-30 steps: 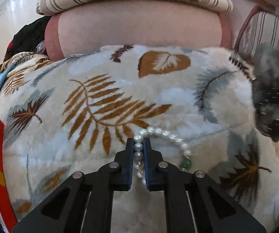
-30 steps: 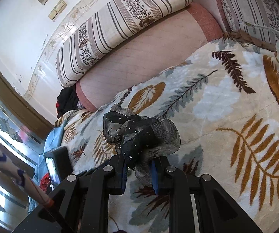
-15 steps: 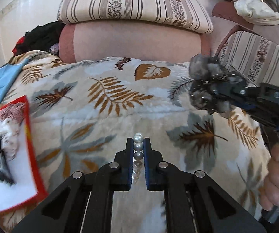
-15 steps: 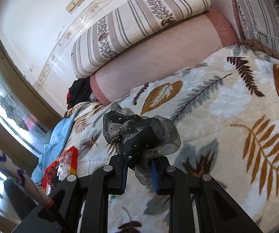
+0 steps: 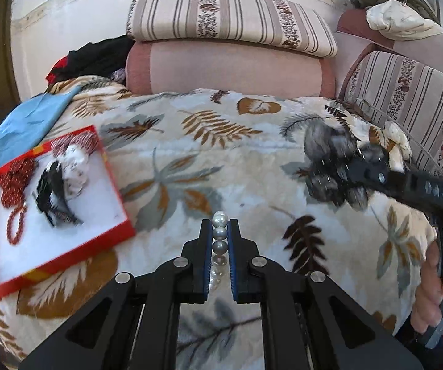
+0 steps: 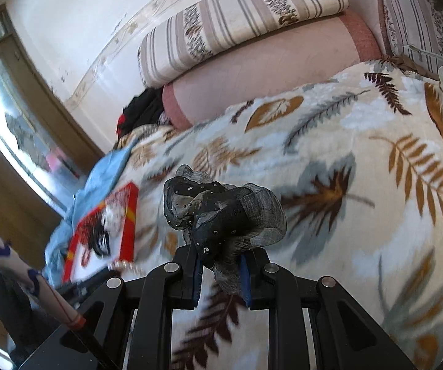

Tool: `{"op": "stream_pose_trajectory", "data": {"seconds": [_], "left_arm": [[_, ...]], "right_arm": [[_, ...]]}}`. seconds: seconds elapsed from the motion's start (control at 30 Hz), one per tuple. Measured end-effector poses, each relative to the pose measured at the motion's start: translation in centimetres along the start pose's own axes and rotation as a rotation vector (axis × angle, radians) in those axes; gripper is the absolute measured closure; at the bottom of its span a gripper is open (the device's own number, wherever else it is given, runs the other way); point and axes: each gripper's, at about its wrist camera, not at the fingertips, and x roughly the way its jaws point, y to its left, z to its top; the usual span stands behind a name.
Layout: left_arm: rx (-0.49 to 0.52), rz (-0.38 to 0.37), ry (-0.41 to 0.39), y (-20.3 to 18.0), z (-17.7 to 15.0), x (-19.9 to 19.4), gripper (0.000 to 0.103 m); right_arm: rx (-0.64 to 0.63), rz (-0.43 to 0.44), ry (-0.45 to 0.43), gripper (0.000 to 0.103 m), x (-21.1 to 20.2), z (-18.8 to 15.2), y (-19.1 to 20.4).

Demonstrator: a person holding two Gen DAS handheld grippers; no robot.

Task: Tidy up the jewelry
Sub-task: 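Carry the pearl bracelet and black scrunchie over the red box and lower them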

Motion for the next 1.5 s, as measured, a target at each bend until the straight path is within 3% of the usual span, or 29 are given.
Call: {"op": "stream_pose_trajectory", "data": {"seconds": [0.2,0.47,1.03,1.5], "left_arm": [[-0.025,0.015,-0.008,1.6,-1.0,-0.2,0.094],[-0.008,0.029,-0.026,2.0,-1.2,0.2,0.094],[-0.012,0.036,-0.036,2.7,-1.1,0.0,0.094],[-0.075,0.029,-0.076,4.8,-0.2,-1.9,0.094]], "right_arm": [[-0.070,-0.035,0.037,0.081,-0.1,-3.2,1.6],[-0.073,-0.066,0.092,0.081,0.9,-5.1,1.7],[-0.058,-0.071,0.107,0.081,1.3,-5.2,2.2],[-0.079,-0.045,0.122,0.081,1.8,-4.9,4.7]]}}
